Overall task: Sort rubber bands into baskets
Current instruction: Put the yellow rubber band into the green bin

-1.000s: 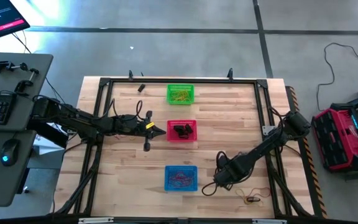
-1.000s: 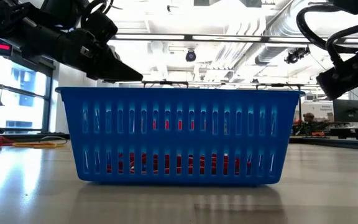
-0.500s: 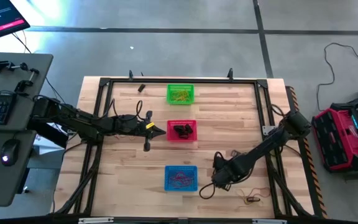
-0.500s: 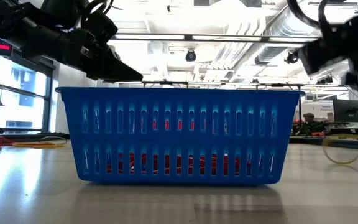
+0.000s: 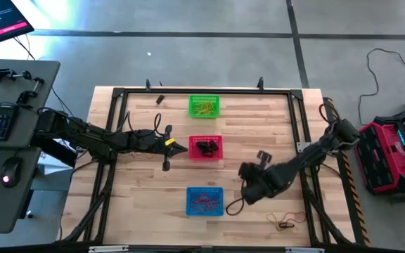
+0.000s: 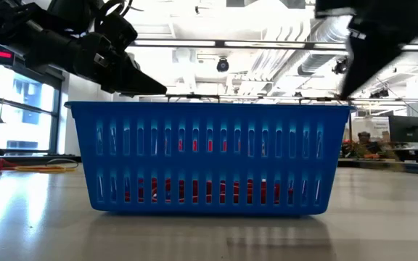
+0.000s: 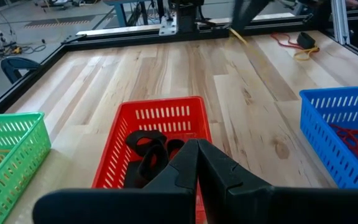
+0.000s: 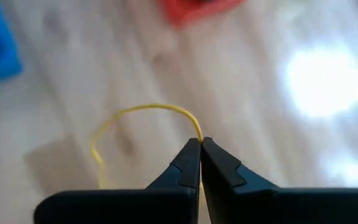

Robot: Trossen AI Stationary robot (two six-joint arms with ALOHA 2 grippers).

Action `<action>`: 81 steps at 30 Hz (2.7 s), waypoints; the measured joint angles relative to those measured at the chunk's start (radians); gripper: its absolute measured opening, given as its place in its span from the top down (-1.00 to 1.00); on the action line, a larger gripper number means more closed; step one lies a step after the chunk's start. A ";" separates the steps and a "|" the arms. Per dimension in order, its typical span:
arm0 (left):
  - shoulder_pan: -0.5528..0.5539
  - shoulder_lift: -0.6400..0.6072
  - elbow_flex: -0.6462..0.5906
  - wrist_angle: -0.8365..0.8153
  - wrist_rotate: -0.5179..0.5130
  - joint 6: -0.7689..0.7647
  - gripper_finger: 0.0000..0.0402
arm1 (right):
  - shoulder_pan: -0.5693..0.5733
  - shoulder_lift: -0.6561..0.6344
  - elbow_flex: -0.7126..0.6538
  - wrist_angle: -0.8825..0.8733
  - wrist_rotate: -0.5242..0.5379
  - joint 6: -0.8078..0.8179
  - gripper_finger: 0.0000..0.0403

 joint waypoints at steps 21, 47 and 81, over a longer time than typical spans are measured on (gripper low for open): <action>0.000 0.000 0.000 0.000 0.000 -0.008 1.00 | -0.422 -0.108 0.000 0.467 0.313 -0.724 1.00; 0.000 0.000 0.000 0.001 0.004 -0.007 1.00 | -0.874 0.035 -0.002 1.069 -0.189 -1.166 1.00; 0.000 0.000 0.000 0.001 0.003 -0.007 1.00 | -0.980 0.376 0.301 0.755 -0.356 -0.981 1.00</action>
